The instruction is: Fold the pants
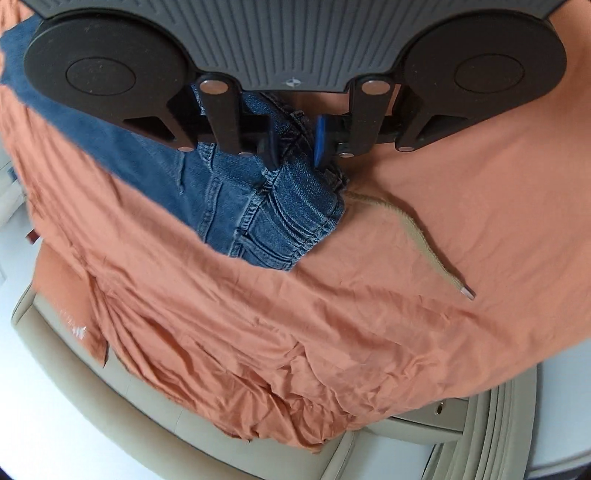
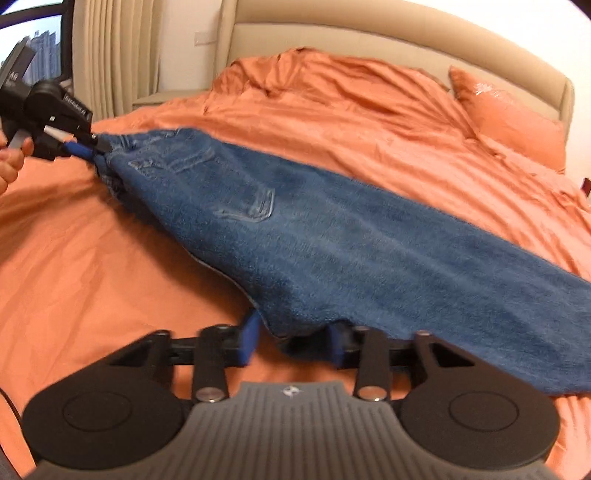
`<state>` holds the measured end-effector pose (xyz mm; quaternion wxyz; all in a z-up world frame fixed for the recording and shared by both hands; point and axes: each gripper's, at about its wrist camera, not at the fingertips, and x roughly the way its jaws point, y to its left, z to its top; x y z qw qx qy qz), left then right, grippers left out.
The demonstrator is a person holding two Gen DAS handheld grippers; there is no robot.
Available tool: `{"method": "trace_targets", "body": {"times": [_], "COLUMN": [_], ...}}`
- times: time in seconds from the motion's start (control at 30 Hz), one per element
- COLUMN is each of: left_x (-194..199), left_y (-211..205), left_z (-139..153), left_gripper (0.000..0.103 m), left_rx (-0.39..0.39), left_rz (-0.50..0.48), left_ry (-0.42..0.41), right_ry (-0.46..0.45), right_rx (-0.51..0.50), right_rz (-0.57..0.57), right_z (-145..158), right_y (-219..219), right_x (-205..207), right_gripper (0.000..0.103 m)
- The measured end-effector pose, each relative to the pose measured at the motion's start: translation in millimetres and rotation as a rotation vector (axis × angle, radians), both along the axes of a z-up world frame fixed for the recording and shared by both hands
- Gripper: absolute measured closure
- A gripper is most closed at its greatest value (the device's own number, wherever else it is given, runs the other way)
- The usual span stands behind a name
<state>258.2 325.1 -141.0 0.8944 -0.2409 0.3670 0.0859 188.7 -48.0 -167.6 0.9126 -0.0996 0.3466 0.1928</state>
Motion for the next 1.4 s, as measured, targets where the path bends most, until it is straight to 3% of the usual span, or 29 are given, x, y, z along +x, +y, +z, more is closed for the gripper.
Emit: {"method": "trace_targets", "body": {"times": [0.07, 0.17, 0.33, 0.47, 0.53, 0.6, 0.67, 0.73, 0.87, 1.03, 1.2, 1.4], "left_x": [-2.2, 1.3, 21.2, 24.4, 21.9, 14.1, 5.9, 0.5, -1.2, 10.0, 31.7, 70.7], "left_y": [-2.3, -14.4, -27.8, -36.7, -39.0, -40.4, -44.6, -50.1, -75.0, -134.6, -200.4, -289.2], "left_z": [6.1, 9.3, -26.9, -30.2, -20.2, -4.7, 13.8, 33.5, 68.4, 92.8, 98.1, 91.8], "left_gripper": [0.085, 0.085, 0.085, 0.082, 0.067, 0.055, 0.055, 0.053, 0.049, 0.05, 0.057, 0.059], "left_rx": [0.035, 0.161, 0.295, 0.365, 0.4, 0.437, 0.491, 0.505, 0.473, 0.499, 0.487, 0.466], "left_rz": [0.006, -0.046, -0.119, -0.151, -0.155, -0.147, -0.135, -0.133, -0.154, -0.238, -0.317, -0.44], "left_ry": [0.006, 0.026, 0.151, 0.185, 0.187, 0.162, 0.134, 0.107, 0.048, 0.002, -0.01, 0.005], "right_ry": [0.003, 0.033, 0.213, 0.246, 0.259, 0.275, 0.276, 0.264, 0.234, 0.17, 0.135, 0.148], "right_rx": [0.033, 0.041, 0.101, 0.115, 0.118, 0.136, 0.157, 0.194, 0.212, 0.263, 0.343, 0.556], "right_rz": [0.019, 0.044, -0.022, -0.043, -0.033, -0.036, -0.059, -0.095, -0.204, -0.371, -0.584, -0.827], "right_z": [6.1, 15.8, -12.6, -22.3, -17.4, -9.8, 1.3, 12.4, 35.7, 67.5, 89.3, 80.1], "right_y": [-1.2, -2.4, -9.4, -10.3, -12.7, -20.5, -33.0, -52.2, -108.1, -202.8, -321.8, -467.9], "right_x": [-1.1, -4.1, 12.8, 17.9, 17.9, 14.3, 9.2, 3.9, -6.9, -11.2, -17.8, -28.3], "right_gripper": [0.1, 0.102, 0.102, 0.101, 0.096, 0.081, 0.067, 0.066, 0.054, 0.056, 0.062, 0.059]}}
